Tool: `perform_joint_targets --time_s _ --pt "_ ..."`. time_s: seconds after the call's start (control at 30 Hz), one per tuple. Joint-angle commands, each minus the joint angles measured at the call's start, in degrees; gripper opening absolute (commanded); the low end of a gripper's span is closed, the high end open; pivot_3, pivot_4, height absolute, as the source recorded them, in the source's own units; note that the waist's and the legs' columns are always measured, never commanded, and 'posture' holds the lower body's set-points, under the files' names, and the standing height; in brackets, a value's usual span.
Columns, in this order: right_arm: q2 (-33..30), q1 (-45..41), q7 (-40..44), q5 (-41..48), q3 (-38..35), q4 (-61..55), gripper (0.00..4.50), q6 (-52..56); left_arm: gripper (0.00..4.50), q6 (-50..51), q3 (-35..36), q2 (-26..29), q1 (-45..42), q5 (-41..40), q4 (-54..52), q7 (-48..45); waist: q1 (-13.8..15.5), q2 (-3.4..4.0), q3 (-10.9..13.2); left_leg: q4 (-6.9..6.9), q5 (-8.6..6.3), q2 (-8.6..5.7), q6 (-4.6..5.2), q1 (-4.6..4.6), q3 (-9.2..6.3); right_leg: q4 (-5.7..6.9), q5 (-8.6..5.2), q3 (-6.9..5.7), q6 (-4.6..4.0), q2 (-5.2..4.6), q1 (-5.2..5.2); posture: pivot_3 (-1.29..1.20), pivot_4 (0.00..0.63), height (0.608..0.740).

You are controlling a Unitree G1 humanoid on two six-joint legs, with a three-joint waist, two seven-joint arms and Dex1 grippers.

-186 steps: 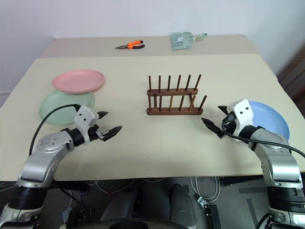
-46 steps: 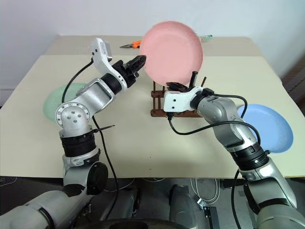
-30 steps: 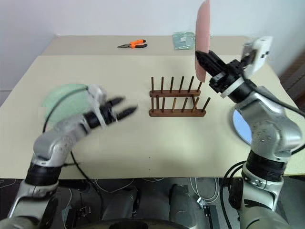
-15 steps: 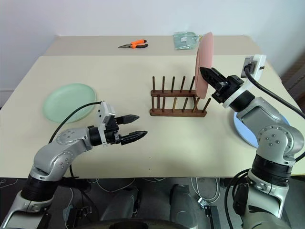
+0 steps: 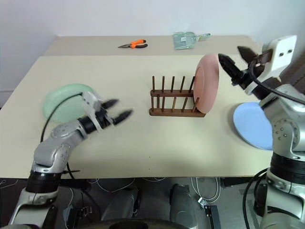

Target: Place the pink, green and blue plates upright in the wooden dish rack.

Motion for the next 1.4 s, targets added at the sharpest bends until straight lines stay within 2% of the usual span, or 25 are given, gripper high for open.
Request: perform_joint_targets --time_s 0.03,0.17,0.23,0.33,0.5,0.6,0.67,0.77,0.83,0.97,1.1,1.23,1.33,1.4 --pt "-1.4 -5.1 2.9 0.2 3.5 -6.5 4.42 -2.3 4.50 -2.1 11.7 -1.9 -5.3 5.2 6.8 19.4 -0.4 0.00 0.0 0.00 0.00 0.00 0.00 0.00 -0.01 0.00 0.08 0.00 0.16 0.00 0.00 0.00 0.150 0.740" --pt "-1.4 -5.6 7.0 -3.4 14.3 -12.4 4.42 -2.4 4.50 0.5 23.1 -3.1 -9.5 6.6 12.2 36.1 -0.7 -0.10 -0.1 -0.08 0.00 0.01 -0.01 -0.01 -0.09 0.01 0.07 -0.08 0.25 0.01 -0.05 0.00 0.150 0.740" --pt "0.2 -5.6 7.9 -5.7 20.1 -14.1 4.42 -3.0 4.50 3.3 27.6 -3.7 -10.0 4.9 12.4 40.6 -0.8 -0.17 -0.1 -0.08 -0.01 -0.04 -0.01 -0.02 -0.08 -0.01 0.11 -0.07 0.20 -0.05 -0.04 0.00 0.150 0.740" --pt "3.4 -4.0 9.2 -8.3 27.1 -14.8 4.42 -4.3 4.50 8.7 31.9 -5.2 -9.3 0.2 9.7 41.9 -0.6 -0.35 0.0 -0.03 -0.01 -0.07 -0.02 -0.04 -0.10 -0.01 0.11 -0.08 0.21 -0.09 -0.01 0.00 0.150 0.740" --pt "6.4 -0.6 10.4 -13.2 33.3 -14.6 4.42 -7.3 4.50 19.0 39.0 -10.0 -7.7 -10.9 5.6 43.6 0.3 -0.53 0.0 0.09 0.00 -0.13 -0.04 -0.10 -0.23 0.02 0.12 -0.15 0.21 -0.09 0.03 0.00 0.150 0.740" --pt "7.8 0.5 10.5 -14.9 34.6 -14.3 4.50 -8.0 3.67 20.4 43.4 -13.6 -7.9 -16.6 4.3 47.0 0.2 -0.49 -0.1 0.06 -0.01 -0.12 -0.05 -0.04 -0.22 0.08 0.12 -0.14 0.21 -0.09 0.03 0.00 0.150 0.740" --pt "8.1 1.2 10.4 -17.2 35.8 -13.4 4.50 -8.7 2.74 20.8 43.7 -14.7 -8.0 -19.2 3.1 47.1 0.3 -0.49 -0.1 0.05 0.01 -0.12 -0.08 -0.02 -0.23 0.13 0.11 -0.15 0.20 -0.08 0.02 0.00 0.150 0.740" --pt "7.3 1.5 10.5 -21.0 37.1 -11.4 4.50 -8.6 1.17 20.2 39.8 -14.1 -7.8 -20.1 0.8 43.1 0.4 -0.57 -0.1 0.07 0.04 -0.13 -0.12 -0.03 -0.26 0.13 0.12 -0.19 0.20 -0.07 0.06 0.00 0.150 0.740" --pt "6.7 1.1 10.8 -23.1 37.6 -10.1 4.50 -8.5 0.12 18.5 33.1 -12.2 -7.1 -18.3 -2.4 36.6 0.3 -0.63 0.0 0.09 0.04 -0.14 -0.13 -0.04 -0.26 0.13 0.12 -0.19 0.18 -0.06 0.05 0.00 0.150 0.740" --pt "6.1 -0.6 9.5 -32.1 39.6 -8.1 4.50 -15.2 0.04 15.4 20.8 -10.1 -8.5 -17.6 -10.9 25.4 0.2 -0.66 0.0 0.05 0.05 -0.14 -0.14 -0.10 -0.21 0.09 0.14 -0.16 0.14 -0.06 0.00 0.00 0.150 0.740" --pt "7.1 -5.8 6.7 -43.3 43.0 -3.5 4.50 -24.0 0.04 16.4 11.3 -9.9 -13.2 -17.4 -15.6 21.8 -0.2 -0.63 0.0 0.02 0.05 -0.12 -0.14 -0.06 -0.16 0.07 0.14 -0.15 0.14 -0.06 0.00 0.00 0.150 0.740" --pt "8.4 -9.0 4.4 -49.5 44.1 2.6 4.50 -29.4 0.04 17.4 7.2 -11.7 -16.5 -18.3 -17.2 22.3 -0.5 -0.62 0.0 -0.08 0.06 -0.09 -0.16 0.00 -0.14 0.06 0.14 -0.15 0.14 -0.03 0.00 0.00 0.150 0.740" --pt "8.2 -9.8 4.0 -52.9 44.1 6.6 3.60 -32.0 0.00 18.4 5.9 -13.3 -18.0 -19.6 -18.4 23.2 -0.6 -0.62 0.0 -0.08 0.07 -0.09 -0.16 -0.02 -0.15 0.05 0.15 -0.13 0.13 -0.03 -0.01 0.00 0.150 0.740" --pt "8.2 -9.3 4.0 -54.0 43.5 7.3 2.59 -33.1 0.00 18.7 6.3 -14.0 -18.1 -19.8 -18.4 24.3 -0.7 -0.63 0.0 -0.08 0.07 -0.10 -0.16 -0.03 -0.15 0.04 0.15 -0.12 0.13 -0.02 -0.01 0.00 0.150 0.740"
